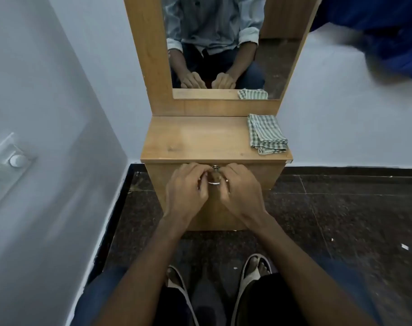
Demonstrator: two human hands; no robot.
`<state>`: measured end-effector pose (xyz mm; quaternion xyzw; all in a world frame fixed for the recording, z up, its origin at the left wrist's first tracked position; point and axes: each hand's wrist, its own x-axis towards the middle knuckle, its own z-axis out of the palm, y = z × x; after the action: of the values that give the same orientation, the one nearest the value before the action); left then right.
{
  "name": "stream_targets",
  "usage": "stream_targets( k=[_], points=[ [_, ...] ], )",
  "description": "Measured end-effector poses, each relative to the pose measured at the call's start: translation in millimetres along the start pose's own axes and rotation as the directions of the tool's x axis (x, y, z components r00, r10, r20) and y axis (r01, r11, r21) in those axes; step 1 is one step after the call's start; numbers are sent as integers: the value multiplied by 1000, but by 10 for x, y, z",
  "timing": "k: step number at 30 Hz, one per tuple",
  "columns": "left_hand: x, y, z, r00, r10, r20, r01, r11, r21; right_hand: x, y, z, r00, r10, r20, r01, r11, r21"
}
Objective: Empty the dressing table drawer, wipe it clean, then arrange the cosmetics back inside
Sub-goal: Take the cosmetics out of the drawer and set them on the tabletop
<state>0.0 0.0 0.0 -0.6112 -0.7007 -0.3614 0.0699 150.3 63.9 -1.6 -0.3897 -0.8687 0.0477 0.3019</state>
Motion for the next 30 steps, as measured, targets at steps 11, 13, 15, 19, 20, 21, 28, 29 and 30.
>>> stream_targets(
  k=[11,13,15,19,20,21,28,29,30],
  points=[
    [91,2,-130,974,-112,197,108,994,35,-4,80,97,949,61,310,-45,997,-60],
    [71,11,-135,976,-88,200,78,995,60,14,67,81,954,74,292,-64,997,-46],
    [29,28,-163,982,-55,180,42,997,72,21,40,46,959,83,270,-80,997,-21],
    [-50,-3,-197,996,-5,85,-2,997,79,-104,-106,-57,966,51,252,-32,997,-77],
    [-72,1,-196,998,22,53,-27,996,83,-140,-149,-93,968,50,244,-28,995,-96],
    [-83,13,-187,998,67,17,-68,995,78,-167,-177,-122,973,45,228,-19,993,-117],
    [0,127,-256,997,62,-52,-61,998,29,-175,-326,-292,995,-69,-78,61,993,-105],
    [14,104,-274,1000,5,-7,-5,1000,21,-117,-329,-312,981,-84,-176,64,991,-114],
    [14,90,-296,998,-50,34,50,999,1,-59,-332,-331,963,-83,-257,55,992,-115]
  ],
)
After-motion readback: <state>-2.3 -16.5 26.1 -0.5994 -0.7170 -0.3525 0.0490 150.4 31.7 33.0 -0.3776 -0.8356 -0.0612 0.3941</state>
